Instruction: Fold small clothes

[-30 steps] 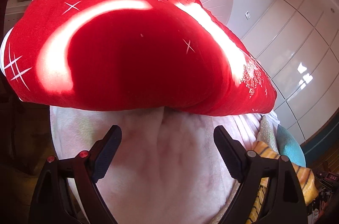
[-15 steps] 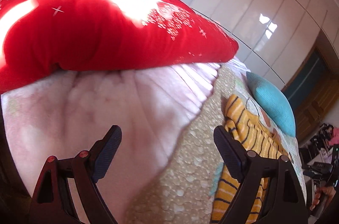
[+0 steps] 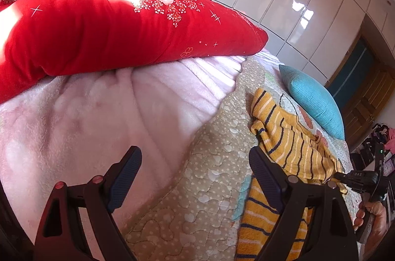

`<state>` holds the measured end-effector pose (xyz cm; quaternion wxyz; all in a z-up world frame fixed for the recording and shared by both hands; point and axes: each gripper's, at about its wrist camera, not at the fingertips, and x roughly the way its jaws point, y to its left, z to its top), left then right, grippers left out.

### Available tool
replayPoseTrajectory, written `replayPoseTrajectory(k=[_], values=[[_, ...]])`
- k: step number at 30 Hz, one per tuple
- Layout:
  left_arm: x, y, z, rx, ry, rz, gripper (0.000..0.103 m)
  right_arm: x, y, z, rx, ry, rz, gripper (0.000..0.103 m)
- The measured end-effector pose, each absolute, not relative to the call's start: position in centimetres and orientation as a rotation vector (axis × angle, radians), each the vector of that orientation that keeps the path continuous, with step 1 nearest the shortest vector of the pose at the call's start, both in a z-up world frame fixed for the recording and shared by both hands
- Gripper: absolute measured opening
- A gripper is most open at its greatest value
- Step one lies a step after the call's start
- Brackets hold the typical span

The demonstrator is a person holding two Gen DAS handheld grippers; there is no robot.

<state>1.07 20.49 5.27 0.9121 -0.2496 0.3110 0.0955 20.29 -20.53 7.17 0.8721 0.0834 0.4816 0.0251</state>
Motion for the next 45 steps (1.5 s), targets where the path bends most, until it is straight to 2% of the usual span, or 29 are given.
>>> replayPoseTrajectory(k=[6, 12, 15, 16, 17, 20, 24, 32, 34, 35, 36, 40, 45], values=[[1.3, 19.9, 5.1, -0.508, 0.661, 0.157, 0.088, 19.5, -22.3, 12.8, 0.093, 0.863, -0.046, 0.004], [1.9, 18.8, 4.4, -0.488, 0.717, 0.095, 0.088, 21.6, -26.9, 8.2, -0.073, 1.019, -0.396, 0.005], [2.2, 18.4, 4.0, -0.482, 0.746, 0.083, 0.088, 20.4, -27.0, 8.3, -0.002, 0.968, -0.387, 0.010], [2.4, 18.4, 3.9, -0.483, 0.752, 0.076, 0.088, 20.0, -26.2, 8.8, 0.006, 0.941, -0.356, 0.019], [2.5, 18.3, 3.8, -0.486, 0.758, 0.067, 0.088, 19.7, -25.2, 9.3, 0.005, 0.920, -0.315, 0.024], [2.9, 17.8, 3.5, -0.488, 0.780, 0.033, 0.088, 19.7, -21.2, 10.7, -0.014, 0.890, -0.152, 0.024], [3.2, 16.8, 3.0, -0.467, 0.805, 0.010, 0.088, 21.4, -14.4, 9.8, 0.019, 0.949, 0.074, 0.024], [3.3, 17.7, 2.5, -0.486, 0.820, 0.041, 0.088, 26.3, -1.6, 2.0, 0.137, 1.161, 0.296, 0.024], [3.3, 18.4, 2.5, -0.503, 0.816, 0.048, 0.088, 25.9, 1.6, 1.9, 0.091, 1.149, 0.383, 0.025], [3.3, 18.7, 2.6, -0.510, 0.814, 0.051, 0.088, 25.6, 2.9, 2.2, 0.076, 1.150, 0.429, 0.039], [3.3, 18.9, 2.6, -0.516, 0.812, 0.055, 0.088, 25.0, 3.5, 2.7, 0.055, 1.134, 0.447, 0.042], [3.2, 19.4, 2.6, -0.532, 0.812, 0.052, 0.088, 22.6, 1.9, 4.9, 0.083, 1.130, 0.505, 0.042], [3.1, 18.8, 2.6, -0.528, 0.823, 0.012, 0.088, 17.5, -7.8, 4.8, 0.090, 1.222, 0.395, 0.042]])
